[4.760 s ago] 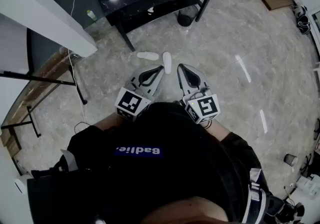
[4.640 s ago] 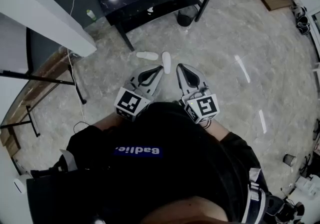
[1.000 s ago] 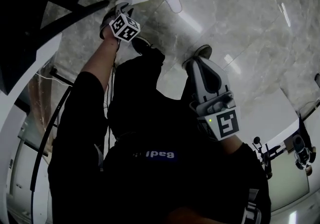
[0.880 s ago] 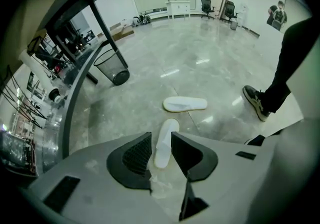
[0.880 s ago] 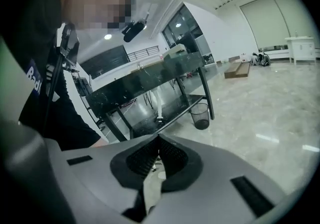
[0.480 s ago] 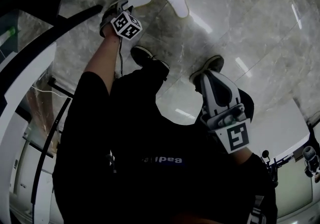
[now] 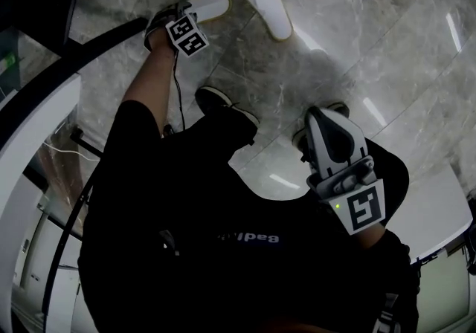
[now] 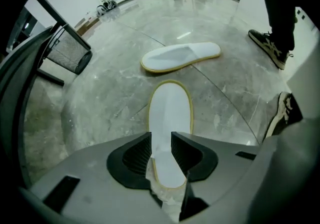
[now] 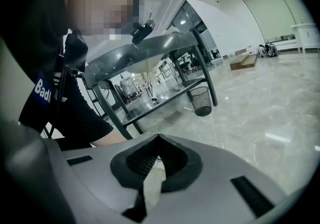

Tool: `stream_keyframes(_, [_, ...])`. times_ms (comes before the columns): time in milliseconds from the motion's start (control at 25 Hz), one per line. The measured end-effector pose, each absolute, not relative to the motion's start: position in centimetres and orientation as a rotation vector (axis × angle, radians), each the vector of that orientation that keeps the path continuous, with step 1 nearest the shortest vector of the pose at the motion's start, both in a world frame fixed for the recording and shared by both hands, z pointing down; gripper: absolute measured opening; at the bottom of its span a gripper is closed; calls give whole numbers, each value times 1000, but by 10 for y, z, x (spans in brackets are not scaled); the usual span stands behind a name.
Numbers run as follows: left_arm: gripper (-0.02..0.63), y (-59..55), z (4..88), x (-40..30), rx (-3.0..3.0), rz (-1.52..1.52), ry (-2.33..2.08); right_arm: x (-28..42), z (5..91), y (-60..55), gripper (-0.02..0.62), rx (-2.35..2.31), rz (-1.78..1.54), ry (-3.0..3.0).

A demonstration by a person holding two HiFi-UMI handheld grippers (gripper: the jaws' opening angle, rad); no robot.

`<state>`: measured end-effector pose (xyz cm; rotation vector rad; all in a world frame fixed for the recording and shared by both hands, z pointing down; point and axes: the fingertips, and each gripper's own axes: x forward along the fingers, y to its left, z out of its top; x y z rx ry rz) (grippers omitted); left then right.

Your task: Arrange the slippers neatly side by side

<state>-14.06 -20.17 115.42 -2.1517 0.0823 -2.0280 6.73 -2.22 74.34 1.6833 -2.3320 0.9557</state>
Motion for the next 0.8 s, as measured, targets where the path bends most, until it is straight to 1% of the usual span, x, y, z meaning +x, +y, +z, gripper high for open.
stream_keyframes(280, [95, -209, 1188, -143, -2056, -2057, -31, 75, 773, -23, -2, 1676, 919, -2388])
stream_keyframes(320, [84, -209, 1189, -143, -2055, -2065, -38, 77, 774, -23, -2, 1677, 911, -2399])
stream_keyframes(360, [25, -208, 1189, -142, -2054, -2069, -47, 79, 775, -24, -2, 1677, 899, -2412])
stream_keyframes(520, [20, -206, 1188, -141, -2088, -2108, -51, 81, 776, -32, -2, 1652, 856, -2487])
stream_keyframes(800, [15, -206, 1182, -136, -2141, -2237, 75, 87, 766, -37, -2, 1604, 796, -2613])
